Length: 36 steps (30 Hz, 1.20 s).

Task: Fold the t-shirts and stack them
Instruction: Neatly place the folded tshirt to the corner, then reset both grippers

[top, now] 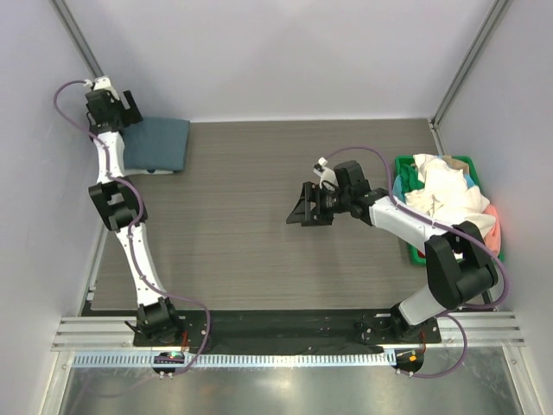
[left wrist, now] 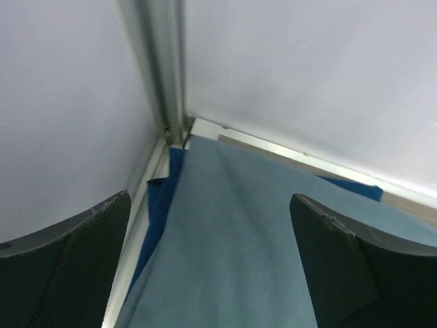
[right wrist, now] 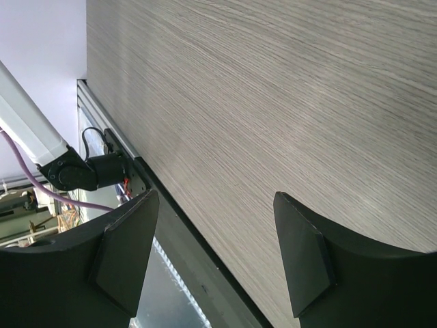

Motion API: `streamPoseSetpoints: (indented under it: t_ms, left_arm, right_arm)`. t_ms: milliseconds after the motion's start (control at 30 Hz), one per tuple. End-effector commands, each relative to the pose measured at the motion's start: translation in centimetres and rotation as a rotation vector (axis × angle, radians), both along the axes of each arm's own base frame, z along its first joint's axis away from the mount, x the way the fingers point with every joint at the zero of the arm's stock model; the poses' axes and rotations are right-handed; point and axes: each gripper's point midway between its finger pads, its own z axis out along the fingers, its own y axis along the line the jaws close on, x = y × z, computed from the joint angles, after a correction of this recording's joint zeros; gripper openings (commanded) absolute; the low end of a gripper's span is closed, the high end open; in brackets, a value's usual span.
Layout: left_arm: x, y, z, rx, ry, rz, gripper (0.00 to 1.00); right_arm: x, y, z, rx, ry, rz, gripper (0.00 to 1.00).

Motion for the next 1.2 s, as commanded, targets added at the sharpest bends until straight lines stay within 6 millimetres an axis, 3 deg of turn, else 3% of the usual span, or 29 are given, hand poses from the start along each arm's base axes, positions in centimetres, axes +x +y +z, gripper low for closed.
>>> streamPoseSetpoints:
  t_ms: [0, 33, 167, 300, 367, 400, 433, 533, 567, 600, 667, 733, 767, 800, 900, 933, 967, 1000, 1067, 1167]
  left_arm:
    - [0.3, 1.3, 6.2, -0.007, -0.15, 0.093, 1.0]
    - [0.0, 0.6, 8.2, 0.004, -0.169, 0.093, 1.0]
    - [-1.7, -1.2, 12.6, 0.038, -0.183, 0.14, 1.0]
    - [-4.5, -3.6, 15.3, 0.052, -0.159, 0.195, 1.0]
    - [-5.9, -5.8, 14.2, 0.033, -0.105, 0.221, 1.0]
    - [-7.3, -6.7, 16.2, 0.031, -0.122, 0.231, 1.0]
    - [-8.1, -8.4, 16.8, 0.031, -0.119, 0.232, 1.0]
    - [-11.6, -12.2, 18.2, -0.022, -0.111, 0.203, 1.0]
    - [-12.5, -13.4, 17.8, -0.07, -0.096, 0.197, 1.0]
    - [-14.5, -14.6, 19.1, -0.097, -0.107, 0.177, 1.0]
    - [-16.4, -18.2, 19.0, -0.174, -0.083, 0.084, 1.0]
    - [-19.3, -21.1, 18.1, -0.245, -0.052, 0.018, 1.0]
    - [-20.3, -24.3, 17.5, -0.27, -0.024, -0.078, 1.0]
    - [-21.5, -26.5, 16.4, -0.283, 0.014, -0.126, 1.0]
    - [-26.1, -30.8, 12.7, -0.291, 0.154, -0.266, 1.0]
    - [-27.8, -31.6, 9.8, -0.29, 0.24, -0.303, 1.0]
    - [-30.0, -32.0, 9.1, -0.29, 0.286, -0.329, 1.0]
    - [-31.6, -32.6, 8.0, -0.293, 0.334, -0.351, 1.0]
    - [-36.0, -31.8, 4.8, -0.285, 0.436, -0.339, 1.0]
    - [-39.7, -30.6, 2.5, -0.292, 0.429, -0.294, 1.0]
  right_arm:
    - [0.6, 0.6, 1.0, 0.015, -0.06, 0.021, 0.74]
    - [0.6, 0.6, 0.8, 0.006, -0.059, 0.021, 0.74]
    - [0.9, 0.2, 1.4, -0.015, -0.091, 0.009, 0.74]
    - [1.4, -0.2, 2.5, -0.042, -0.138, -0.02, 0.74]
    - [1.8, -0.7, 2.5, -0.07, -0.159, -0.043, 0.74]
    - [1.9, -0.9, 2.8, -0.076, -0.177, -0.054, 0.74]
    - [2.0, -1.2, 2.8, -0.093, -0.178, -0.069, 0.74]
    - [2.1, -1.5, 4.1, -0.096, -0.209, -0.084, 0.73]
    - [2.1, -1.6, 4.4, -0.095, -0.217, -0.091, 0.73]
    - [2.1, -1.7, 5.0, -0.093, -0.223, -0.096, 0.74]
    - [2.0, -2.0, 6.6, -0.078, -0.253, -0.114, 0.74]
    - [1.7, -2.3, 8.0, -0.064, -0.274, -0.139, 0.74]
    - [1.6, -2.5, 8.2, -0.066, -0.275, -0.15, 0.74]
    - [1.5, -2.8, 8.2, -0.074, -0.266, -0.177, 0.74]
    - [0.9, -3.6, 8.6, -0.069, -0.269, -0.218, 0.73]
    - [0.7, -3.8, 8.7, -0.067, -0.266, -0.234, 0.74]
    - [0.3, -4.2, 9.3, -0.06, -0.283, -0.248, 0.74]
    - [0.3, -4.7, 8.7, -0.077, -0.279, -0.273, 0.74]
    - [0.0, -5.5, 8.5, -0.097, -0.283, -0.306, 0.74]
    - [-0.4, -7.4, 6.8, -0.18, -0.267, -0.371, 0.75]
